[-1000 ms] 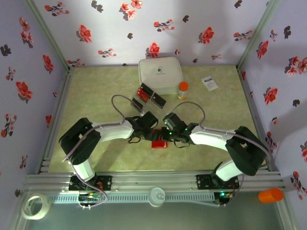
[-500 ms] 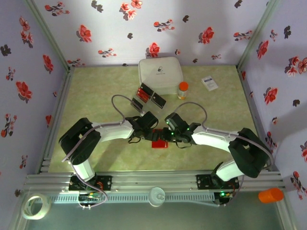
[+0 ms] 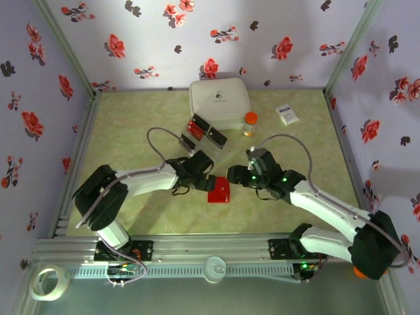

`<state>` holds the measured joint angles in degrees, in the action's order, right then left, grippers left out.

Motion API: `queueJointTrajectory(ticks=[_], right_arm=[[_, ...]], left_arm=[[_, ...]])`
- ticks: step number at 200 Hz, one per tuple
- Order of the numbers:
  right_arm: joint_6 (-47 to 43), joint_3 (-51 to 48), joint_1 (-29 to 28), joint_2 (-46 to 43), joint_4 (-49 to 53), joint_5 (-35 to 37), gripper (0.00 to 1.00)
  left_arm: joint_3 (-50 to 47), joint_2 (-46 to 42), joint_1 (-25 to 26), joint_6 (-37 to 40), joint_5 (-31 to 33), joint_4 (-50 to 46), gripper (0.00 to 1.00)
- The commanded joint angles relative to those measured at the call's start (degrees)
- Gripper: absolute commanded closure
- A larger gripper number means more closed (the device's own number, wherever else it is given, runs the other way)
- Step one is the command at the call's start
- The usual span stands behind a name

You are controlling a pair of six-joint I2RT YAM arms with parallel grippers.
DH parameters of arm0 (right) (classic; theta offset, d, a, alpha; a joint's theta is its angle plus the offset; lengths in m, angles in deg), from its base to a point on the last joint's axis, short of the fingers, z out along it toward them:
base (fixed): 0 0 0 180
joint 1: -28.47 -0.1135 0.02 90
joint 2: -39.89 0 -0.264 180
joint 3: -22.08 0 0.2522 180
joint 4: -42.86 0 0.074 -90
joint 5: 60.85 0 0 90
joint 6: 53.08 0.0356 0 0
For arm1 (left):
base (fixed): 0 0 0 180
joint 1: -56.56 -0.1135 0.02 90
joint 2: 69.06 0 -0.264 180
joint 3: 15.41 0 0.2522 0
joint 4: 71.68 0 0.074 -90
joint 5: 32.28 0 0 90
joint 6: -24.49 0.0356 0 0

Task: Put the credit cards into the card holder
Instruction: Close the button on the card holder, then reset both arms

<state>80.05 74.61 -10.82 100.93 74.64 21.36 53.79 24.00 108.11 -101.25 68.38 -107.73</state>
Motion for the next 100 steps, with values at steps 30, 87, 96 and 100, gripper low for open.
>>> queueJointTrajectory(ticks=[30, 87, 96, 100], right_arm=[[-4.19, 2.27, 7.48, -9.93, 11.93, 2.97, 0.11], [-9.10, 7.32, 13.04, -13.57, 20.70, 20.71, 0.01], [-9.68, 7.81, 13.50, -12.89, 21.10, 25.55, 0.01], [-10.09, 7.86, 13.65, -12.60, 20.89, 27.96, 0.01]], left_arm=[[1.43, -15.05, -6.18, 1.93, 7.16, -6.64, 0.00], [-5.39, -32.04, -14.07, 4.57, 15.47, -4.61, 0.00], [-7.69, -34.73, -15.17, 5.91, 17.41, -2.80, 0.00], [-8.77, -35.91, -15.63, 6.57, 18.13, -1.94, 0.00]])
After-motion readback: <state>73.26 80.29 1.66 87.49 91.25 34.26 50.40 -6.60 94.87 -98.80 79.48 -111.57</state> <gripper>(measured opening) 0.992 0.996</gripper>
